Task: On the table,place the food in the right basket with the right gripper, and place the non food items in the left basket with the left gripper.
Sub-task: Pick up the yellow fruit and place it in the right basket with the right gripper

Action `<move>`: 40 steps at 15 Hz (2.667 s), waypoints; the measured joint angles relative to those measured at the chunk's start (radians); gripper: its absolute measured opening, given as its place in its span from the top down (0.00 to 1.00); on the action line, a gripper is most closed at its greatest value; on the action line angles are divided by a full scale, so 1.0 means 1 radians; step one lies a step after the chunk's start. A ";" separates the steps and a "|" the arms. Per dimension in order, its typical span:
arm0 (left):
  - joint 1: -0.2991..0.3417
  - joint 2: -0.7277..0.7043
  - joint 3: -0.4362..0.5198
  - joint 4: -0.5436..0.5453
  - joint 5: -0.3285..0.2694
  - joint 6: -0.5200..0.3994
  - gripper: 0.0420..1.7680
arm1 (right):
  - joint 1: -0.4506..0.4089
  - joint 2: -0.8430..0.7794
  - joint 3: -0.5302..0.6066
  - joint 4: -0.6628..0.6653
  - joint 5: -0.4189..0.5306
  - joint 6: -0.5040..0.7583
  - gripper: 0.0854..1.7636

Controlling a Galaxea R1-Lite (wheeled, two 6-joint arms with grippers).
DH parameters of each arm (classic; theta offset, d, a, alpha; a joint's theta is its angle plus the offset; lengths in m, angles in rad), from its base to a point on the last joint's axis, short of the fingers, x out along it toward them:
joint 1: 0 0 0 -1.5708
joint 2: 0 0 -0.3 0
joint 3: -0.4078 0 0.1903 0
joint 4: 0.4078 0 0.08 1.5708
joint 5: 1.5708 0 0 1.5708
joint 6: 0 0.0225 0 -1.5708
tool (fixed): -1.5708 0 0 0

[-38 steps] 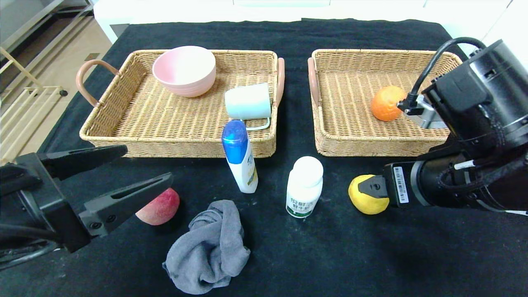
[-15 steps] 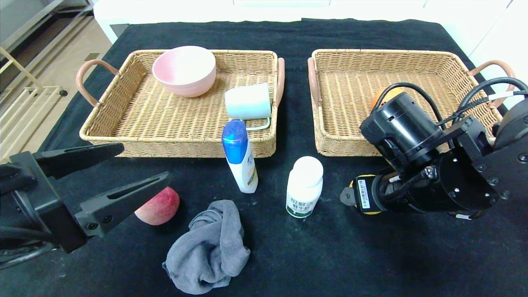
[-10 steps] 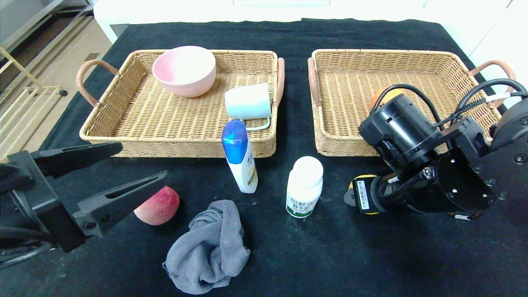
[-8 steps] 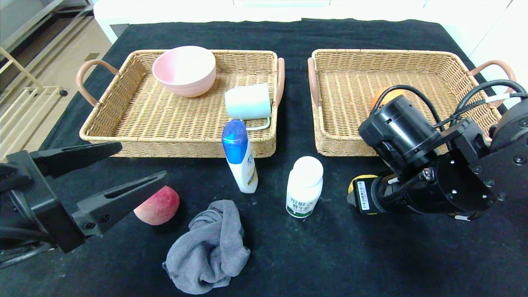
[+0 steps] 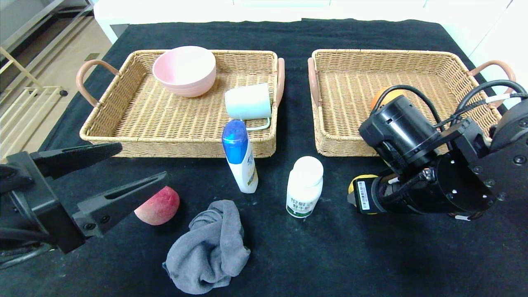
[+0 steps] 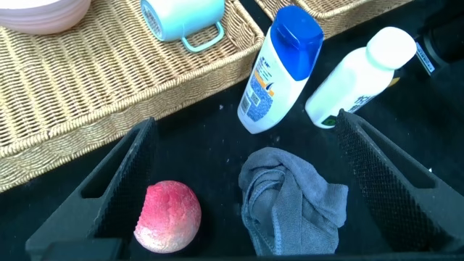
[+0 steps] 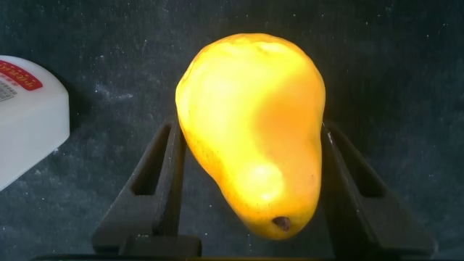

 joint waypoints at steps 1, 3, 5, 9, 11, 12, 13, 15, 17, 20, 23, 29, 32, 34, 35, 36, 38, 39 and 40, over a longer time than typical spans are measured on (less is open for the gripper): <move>0.000 0.000 0.000 0.000 0.000 0.000 0.00 | 0.000 0.000 0.000 0.000 0.003 0.000 0.38; -0.001 0.000 0.001 0.000 0.000 0.000 0.00 | 0.000 0.000 0.000 0.001 0.005 0.000 0.38; -0.001 0.000 0.003 0.000 0.000 0.009 0.00 | 0.000 0.000 0.001 0.001 0.004 0.000 0.39; -0.004 -0.001 0.006 0.001 0.000 0.012 0.00 | 0.023 -0.035 -0.014 0.008 0.000 -0.007 0.39; -0.004 -0.001 0.008 0.001 0.000 0.012 0.00 | 0.033 -0.067 -0.034 0.015 -0.003 -0.016 0.39; -0.005 -0.002 0.010 0.001 0.000 0.015 0.00 | 0.039 -0.083 -0.040 0.015 -0.003 -0.032 0.39; -0.006 -0.003 0.010 0.001 0.000 0.016 0.00 | 0.040 -0.098 -0.045 0.016 -0.004 -0.058 0.39; -0.006 -0.003 0.011 0.001 0.000 0.017 0.00 | 0.032 -0.124 -0.063 0.014 -0.010 -0.103 0.39; -0.006 -0.003 0.011 0.001 0.000 0.017 0.00 | 0.006 -0.138 -0.082 0.006 -0.019 -0.147 0.39; -0.006 -0.003 0.011 0.000 0.000 0.017 0.00 | -0.037 -0.146 -0.128 0.001 -0.020 -0.185 0.39; -0.006 -0.004 0.011 0.000 0.000 0.017 0.00 | -0.094 -0.133 -0.200 -0.020 -0.018 -0.208 0.39; -0.005 -0.008 0.009 0.000 0.000 0.017 0.00 | -0.160 -0.061 -0.253 -0.270 -0.013 -0.281 0.39; -0.005 -0.012 0.008 0.000 0.000 0.017 0.00 | -0.175 -0.024 -0.254 -0.367 -0.012 -0.321 0.39; -0.005 -0.013 0.007 0.000 0.000 0.017 0.00 | -0.181 -0.002 -0.254 -0.418 -0.013 -0.339 0.39; -0.005 -0.013 0.007 0.000 0.000 0.017 0.00 | -0.183 0.010 -0.254 -0.437 -0.012 -0.341 0.39; -0.005 -0.013 0.007 0.000 0.000 0.017 0.00 | -0.187 0.024 -0.254 -0.459 -0.013 -0.353 0.39; -0.006 -0.012 0.008 0.000 0.000 0.017 0.00 | -0.193 0.055 -0.257 -0.528 -0.012 -0.379 0.39; -0.006 -0.011 0.008 0.000 0.000 0.017 0.00 | -0.195 0.068 -0.263 -0.548 -0.010 -0.382 0.39; -0.006 -0.011 0.009 0.000 0.000 0.017 0.00 | -0.197 0.079 -0.267 -0.552 -0.011 -0.383 0.39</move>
